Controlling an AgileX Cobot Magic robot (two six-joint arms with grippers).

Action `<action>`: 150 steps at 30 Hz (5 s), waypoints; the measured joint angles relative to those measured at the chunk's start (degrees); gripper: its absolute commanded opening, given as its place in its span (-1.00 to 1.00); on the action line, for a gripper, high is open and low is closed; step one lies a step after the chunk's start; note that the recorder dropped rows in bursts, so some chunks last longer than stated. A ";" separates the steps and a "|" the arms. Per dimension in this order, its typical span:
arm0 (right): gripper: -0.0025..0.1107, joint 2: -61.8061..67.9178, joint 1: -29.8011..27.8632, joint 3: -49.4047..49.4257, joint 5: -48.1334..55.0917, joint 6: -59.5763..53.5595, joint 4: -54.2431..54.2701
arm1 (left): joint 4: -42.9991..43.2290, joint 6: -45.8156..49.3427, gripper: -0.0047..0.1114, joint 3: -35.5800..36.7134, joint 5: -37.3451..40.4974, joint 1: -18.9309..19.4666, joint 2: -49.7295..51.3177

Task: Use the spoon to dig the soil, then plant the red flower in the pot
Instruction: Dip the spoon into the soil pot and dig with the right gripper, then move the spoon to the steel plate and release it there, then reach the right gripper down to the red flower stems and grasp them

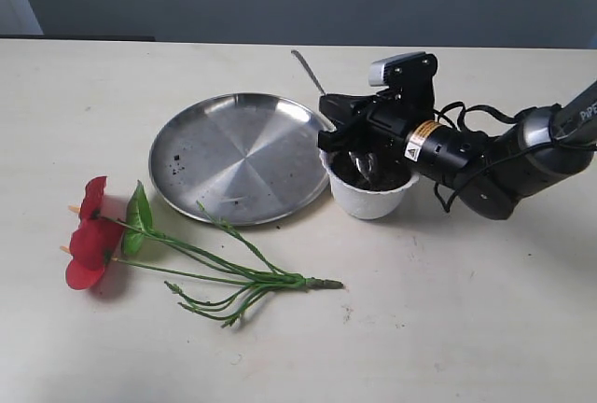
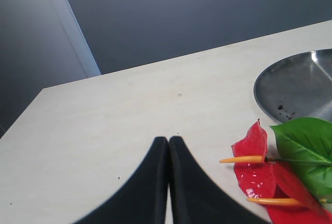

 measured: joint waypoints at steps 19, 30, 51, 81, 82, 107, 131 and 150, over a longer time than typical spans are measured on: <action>-0.97 -8.49 0.00 7.24 -1.56 -1.85 -0.77 | 0.00 0.00 -0.91 0.00 0.00 0.00 0.00; -0.97 -18.01 5.05 -2.40 16.80 7.95 -16.90 | 0.00 0.00 -0.91 0.00 0.00 0.00 0.00; -0.97 -0.17 14.29 -32.56 33.52 71.17 -73.42 | 0.00 0.00 -0.91 0.00 0.00 0.00 0.00; -0.97 6.20 14.84 -33.57 32.26 73.42 -74.24 | 0.00 0.00 -0.91 0.00 0.00 0.00 0.00; -0.97 6.20 14.84 -33.57 31.96 73.12 -74.24 | 0.00 0.00 -0.91 0.00 0.00 0.00 0.00; 0.02 2.49 14.84 -33.57 14.91 74.35 -74.34 | 0.00 0.00 -0.91 0.00 0.00 0.00 0.00; -0.97 -7.89 24.38 -33.57 -9.07 75.31 -74.43 | 0.00 0.00 -0.91 0.00 0.00 0.00 0.00; -0.97 -24.49 28.08 -9.43 39.24 27.23 -48.21 | 0.00 0.00 -0.91 0.00 0.00 0.00 0.00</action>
